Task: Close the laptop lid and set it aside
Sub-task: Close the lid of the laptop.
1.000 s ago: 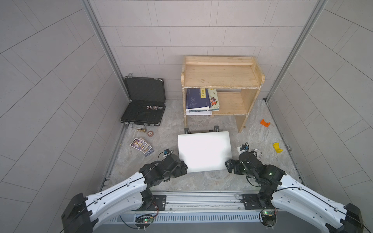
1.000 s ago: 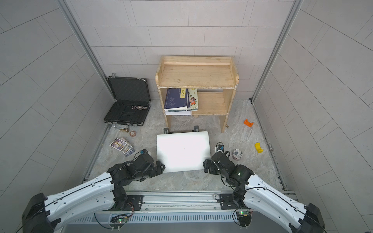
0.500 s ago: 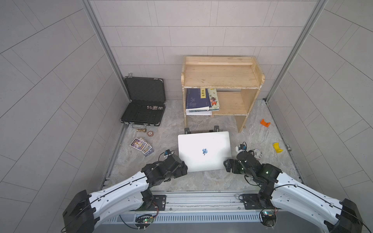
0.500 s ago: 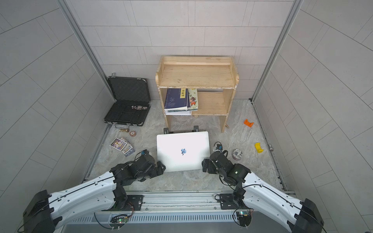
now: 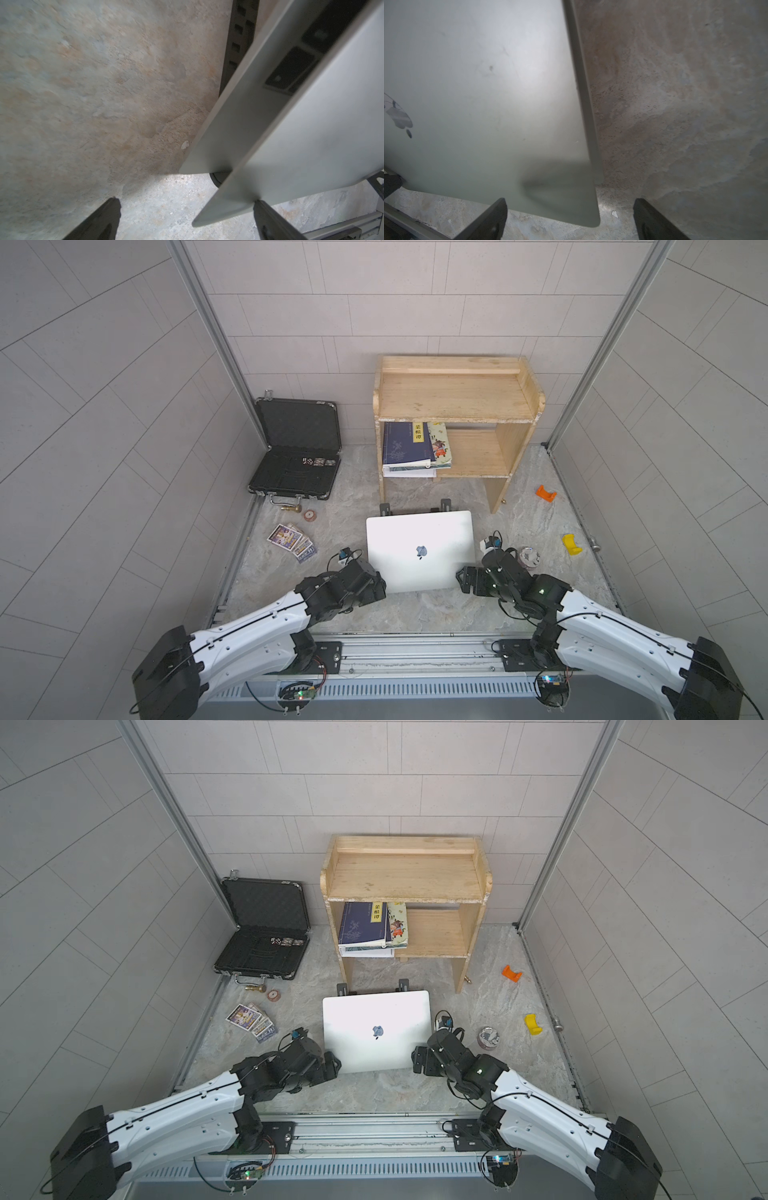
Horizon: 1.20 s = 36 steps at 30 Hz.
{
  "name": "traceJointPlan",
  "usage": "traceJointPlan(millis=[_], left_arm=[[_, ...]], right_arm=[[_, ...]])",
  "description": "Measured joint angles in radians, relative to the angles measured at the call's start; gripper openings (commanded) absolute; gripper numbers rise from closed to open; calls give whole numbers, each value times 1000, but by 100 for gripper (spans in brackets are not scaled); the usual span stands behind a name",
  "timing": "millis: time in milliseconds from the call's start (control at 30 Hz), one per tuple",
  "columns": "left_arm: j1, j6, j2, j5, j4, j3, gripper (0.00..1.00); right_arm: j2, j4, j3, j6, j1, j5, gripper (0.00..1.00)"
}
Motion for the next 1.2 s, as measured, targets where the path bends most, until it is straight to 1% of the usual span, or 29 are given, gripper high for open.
traceJointPlan(millis=[533,967,1100,1200], left_arm=[[0,2,84,-21,39,0,100],[3,24,142,12,96,13,100],[8,39,131,-8,97,18,100],[22,61,123,-47,93,40,100]], right_arm=[[105,67,0,-14,0,-16,99],[172,116,0,-28,0,-18,100],[173,121,4,-42,0,-18,100],[171,122,18,-60,0,-11,100]])
